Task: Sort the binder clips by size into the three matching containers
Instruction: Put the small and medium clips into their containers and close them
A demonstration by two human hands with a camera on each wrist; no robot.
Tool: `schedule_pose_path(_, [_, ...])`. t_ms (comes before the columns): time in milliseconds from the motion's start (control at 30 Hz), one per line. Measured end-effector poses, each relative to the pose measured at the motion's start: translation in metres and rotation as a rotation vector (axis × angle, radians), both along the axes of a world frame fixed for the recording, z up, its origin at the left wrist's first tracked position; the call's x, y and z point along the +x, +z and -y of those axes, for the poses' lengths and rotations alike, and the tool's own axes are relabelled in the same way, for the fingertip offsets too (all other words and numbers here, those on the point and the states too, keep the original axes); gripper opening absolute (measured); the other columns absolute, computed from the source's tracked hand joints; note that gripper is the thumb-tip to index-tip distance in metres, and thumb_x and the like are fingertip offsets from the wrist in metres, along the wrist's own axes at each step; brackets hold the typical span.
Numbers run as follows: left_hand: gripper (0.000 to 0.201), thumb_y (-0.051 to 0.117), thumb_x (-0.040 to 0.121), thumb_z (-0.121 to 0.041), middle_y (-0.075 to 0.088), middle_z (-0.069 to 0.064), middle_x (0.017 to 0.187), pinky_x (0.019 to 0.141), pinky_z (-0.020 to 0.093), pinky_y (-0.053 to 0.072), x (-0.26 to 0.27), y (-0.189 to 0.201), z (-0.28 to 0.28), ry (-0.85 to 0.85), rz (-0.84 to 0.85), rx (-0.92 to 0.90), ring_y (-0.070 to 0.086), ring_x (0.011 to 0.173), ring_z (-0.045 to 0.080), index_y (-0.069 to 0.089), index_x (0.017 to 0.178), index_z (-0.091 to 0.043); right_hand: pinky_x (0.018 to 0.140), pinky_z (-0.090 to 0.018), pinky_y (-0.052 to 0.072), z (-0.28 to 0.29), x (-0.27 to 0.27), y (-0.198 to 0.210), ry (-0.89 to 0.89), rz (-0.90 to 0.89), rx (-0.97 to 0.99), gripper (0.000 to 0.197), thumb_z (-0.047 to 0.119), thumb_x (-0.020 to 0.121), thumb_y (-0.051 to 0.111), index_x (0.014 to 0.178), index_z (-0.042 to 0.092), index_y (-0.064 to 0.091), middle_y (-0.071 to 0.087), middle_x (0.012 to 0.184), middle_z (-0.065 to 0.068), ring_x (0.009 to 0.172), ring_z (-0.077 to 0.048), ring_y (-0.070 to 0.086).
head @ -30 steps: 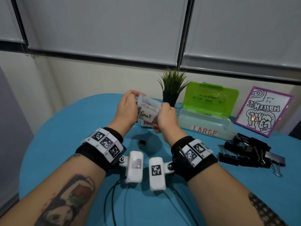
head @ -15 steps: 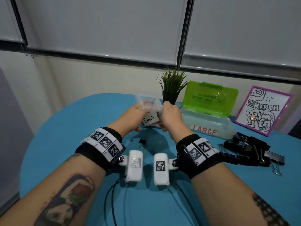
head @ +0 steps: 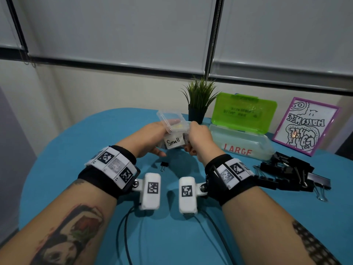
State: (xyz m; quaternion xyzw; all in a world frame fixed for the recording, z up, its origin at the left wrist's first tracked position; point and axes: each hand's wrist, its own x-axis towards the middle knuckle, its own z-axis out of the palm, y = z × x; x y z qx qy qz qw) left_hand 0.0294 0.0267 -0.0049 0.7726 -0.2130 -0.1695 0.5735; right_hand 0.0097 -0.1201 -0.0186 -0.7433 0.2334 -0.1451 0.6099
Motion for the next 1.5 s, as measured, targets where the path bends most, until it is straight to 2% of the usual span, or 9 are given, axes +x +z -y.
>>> schedule_pose_path(200, [0.049,0.049,0.083,-0.007,0.062,0.014,0.127,0.074,0.044,0.062,0.006,0.004,-0.01,-0.072,-0.211,-0.133,0.067,0.091,0.035,0.071,0.119,-0.031,0.036,-0.015,0.027,0.004,0.0,0.003,0.0,-0.062,0.011,0.028,0.018,0.095,0.035,0.083,0.003,0.055,0.057,0.068,-0.019,0.041,-0.022,0.046])
schedule_pose_path(333, [0.05,0.061,0.065,-0.014,0.066,0.014,0.123,0.093,0.048,0.056,0.007,0.007,-0.017,-0.29,-0.274,-0.17,0.069,0.102,0.03,0.074,0.11,-0.032,0.036,-0.016,0.027,0.005,-0.001,0.003,0.017,-0.055,0.008,0.027,0.018,0.094,0.036,0.086,0.003,0.057,0.055,0.063,-0.016,0.037,-0.021,0.045])
schedule_pose_path(400, [0.058,0.08,0.063,-0.04,0.056,0.016,0.132,0.089,0.047,0.058,0.008,0.007,-0.015,-0.279,-0.251,-0.131,0.065,0.112,0.034,0.07,0.12,-0.032,0.037,-0.018,0.028,0.006,-0.002,0.004,0.019,-0.059,-0.018,0.028,0.019,0.095,0.036,0.084,0.002,0.056,0.055,0.063,-0.017,0.038,-0.022,0.046])
schedule_pose_path(500, [0.059,0.064,0.075,-0.071,0.064,0.009,0.119,0.076,0.036,0.053,0.005,0.004,-0.004,-0.097,-0.149,-0.03,0.065,0.098,0.025,0.069,0.118,-0.032,0.043,-0.023,0.035,0.004,-0.007,0.004,0.058,-0.007,-0.088,0.031,0.022,0.099,0.039,0.074,0.009,0.053,0.053,0.059,-0.009,0.043,-0.021,0.047])
schedule_pose_path(767, [0.046,0.045,0.096,-0.049,0.07,0.006,0.08,0.05,0.022,0.037,0.019,0.006,-0.005,0.305,-0.267,-0.269,0.061,0.057,0.02,0.074,0.077,-0.021,0.041,-0.019,0.033,-0.01,-0.008,0.002,0.211,0.014,0.007,0.028,0.017,0.095,0.04,0.088,0.002,0.063,0.065,0.064,-0.015,0.041,-0.02,0.05])
schedule_pose_path(900, [0.038,0.047,0.096,-0.047,0.071,0.006,0.085,0.047,0.022,0.038,0.024,0.006,-0.01,0.391,-0.308,-0.362,0.063,0.057,0.022,0.072,0.096,-0.017,0.041,-0.016,0.031,-0.012,-0.01,-0.001,0.265,-0.131,-0.024,0.043,0.03,0.101,0.034,0.086,0.004,0.064,0.062,0.067,-0.014,0.043,-0.02,0.051])
schedule_pose_path(1000, [0.04,0.046,0.097,-0.046,0.072,0.005,0.094,0.051,0.025,0.038,0.024,0.01,-0.013,0.427,-0.351,-0.416,0.063,0.063,0.023,0.07,0.11,-0.017,0.039,-0.016,0.033,-0.01,-0.013,-0.001,0.335,-0.198,-0.199,0.022,0.018,0.096,0.052,0.101,0.002,0.065,0.061,0.072,-0.011,0.046,-0.02,0.054])
schedule_pose_path(1167, [0.033,0.045,0.1,-0.045,0.069,0.004,0.086,0.059,0.031,0.04,0.023,0.011,-0.012,0.43,-0.401,-0.471,0.062,0.072,0.024,0.061,0.088,-0.019,0.048,-0.024,0.052,-0.015,-0.02,-0.008,0.634,-0.353,-0.564,0.038,0.022,0.07,0.09,0.103,0.015,0.072,0.065,0.082,-0.004,0.065,-0.015,0.061])
schedule_pose_path(1500, [0.039,0.045,0.097,-0.052,0.07,0.005,0.1,0.056,0.031,0.043,0.027,0.01,-0.009,0.458,-0.382,-0.466,0.066,0.077,0.026,0.058,0.114,-0.018,0.059,-0.03,0.061,-0.01,-0.018,-0.007,0.648,-0.325,-0.58,0.028,0.013,0.071,0.09,0.086,0.012,0.067,0.067,0.087,-0.008,0.076,-0.018,0.063])
